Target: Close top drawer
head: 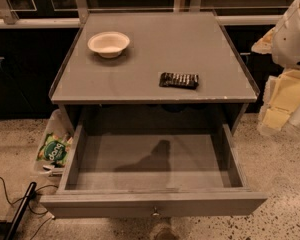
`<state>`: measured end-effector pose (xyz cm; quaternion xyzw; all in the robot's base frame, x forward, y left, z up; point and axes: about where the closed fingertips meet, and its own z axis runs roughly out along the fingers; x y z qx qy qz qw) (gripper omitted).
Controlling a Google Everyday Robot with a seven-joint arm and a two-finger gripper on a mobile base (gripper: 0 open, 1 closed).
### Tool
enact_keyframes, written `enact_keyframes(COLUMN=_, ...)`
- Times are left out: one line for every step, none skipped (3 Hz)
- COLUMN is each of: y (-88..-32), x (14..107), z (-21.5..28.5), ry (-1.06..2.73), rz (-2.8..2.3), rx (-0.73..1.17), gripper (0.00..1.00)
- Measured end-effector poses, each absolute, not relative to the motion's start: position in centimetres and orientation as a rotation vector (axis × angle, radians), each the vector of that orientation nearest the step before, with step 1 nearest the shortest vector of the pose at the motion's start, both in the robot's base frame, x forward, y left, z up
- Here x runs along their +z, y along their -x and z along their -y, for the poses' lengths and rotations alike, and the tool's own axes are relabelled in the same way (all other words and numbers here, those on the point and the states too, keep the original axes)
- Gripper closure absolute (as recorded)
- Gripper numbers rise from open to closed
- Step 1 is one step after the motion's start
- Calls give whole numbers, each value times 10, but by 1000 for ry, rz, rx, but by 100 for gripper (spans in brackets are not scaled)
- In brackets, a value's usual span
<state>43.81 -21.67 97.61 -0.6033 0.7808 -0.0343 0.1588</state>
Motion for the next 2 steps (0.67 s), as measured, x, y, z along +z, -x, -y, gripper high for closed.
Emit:
enact_keyframes(y=-438, x=976, z=217, ry=1725, rz=-2232, rx=-98, gripper=0)
enact_keyframes(y=-433, x=954, z=219, ry=1734, rz=-2249, rx=-82, gripper=0)
